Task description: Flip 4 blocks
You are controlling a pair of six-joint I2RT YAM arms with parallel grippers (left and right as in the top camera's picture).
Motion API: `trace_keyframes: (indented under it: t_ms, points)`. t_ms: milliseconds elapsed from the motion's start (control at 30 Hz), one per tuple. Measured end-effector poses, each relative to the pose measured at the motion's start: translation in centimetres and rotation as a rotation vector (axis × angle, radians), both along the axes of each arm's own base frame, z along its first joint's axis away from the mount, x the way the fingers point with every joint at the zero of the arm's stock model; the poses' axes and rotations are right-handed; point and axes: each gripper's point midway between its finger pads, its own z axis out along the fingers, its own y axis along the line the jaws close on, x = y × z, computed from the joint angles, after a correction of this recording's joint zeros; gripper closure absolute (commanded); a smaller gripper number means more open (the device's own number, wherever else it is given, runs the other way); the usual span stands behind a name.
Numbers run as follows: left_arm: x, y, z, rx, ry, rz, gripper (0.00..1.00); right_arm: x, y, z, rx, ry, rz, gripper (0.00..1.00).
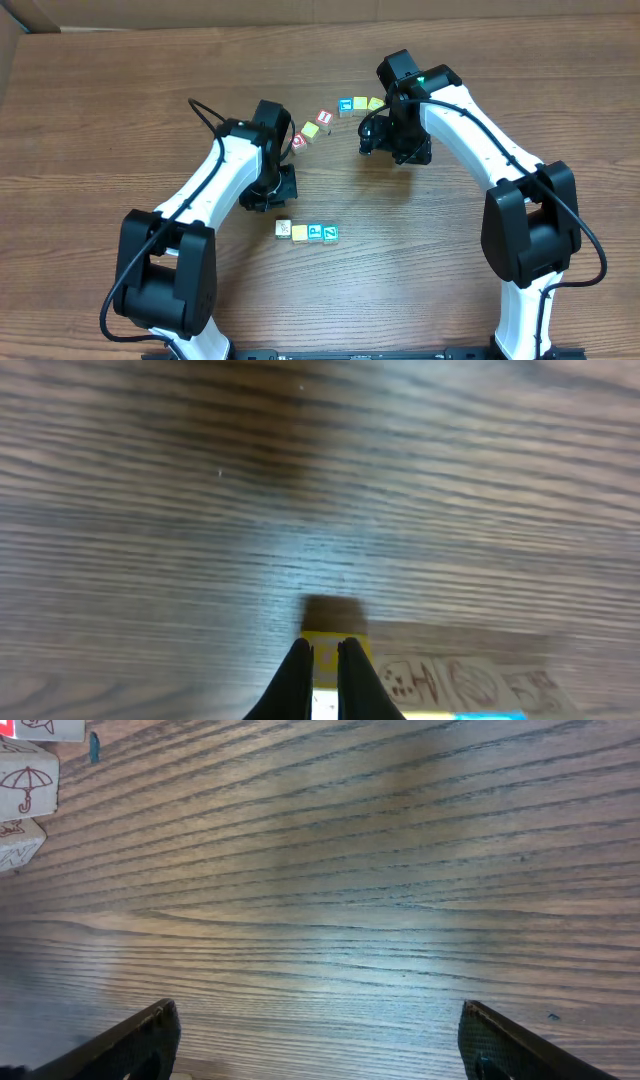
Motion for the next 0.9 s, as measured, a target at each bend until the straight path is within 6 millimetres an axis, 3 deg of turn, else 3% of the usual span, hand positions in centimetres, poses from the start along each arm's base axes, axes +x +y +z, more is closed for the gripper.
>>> trace_keyframes:
  t_ms: [267,733,900]
  points:
    - [-1.6,0.4,-2.1,0.003,0.030,0.000,0.96,-0.1,0.0,0.0,-0.001,0.003,0.000,0.10]
    - [-2.7,-0.2,-2.1,-0.037,0.078,0.002,0.96,-0.1,0.0,0.0,-0.001,0.004,0.000,0.10]
    - [-3.0,0.9,-2.0,0.005,0.093,0.013,0.96,-0.4,-0.2,0.0,-0.007,0.016,0.000,0.11]
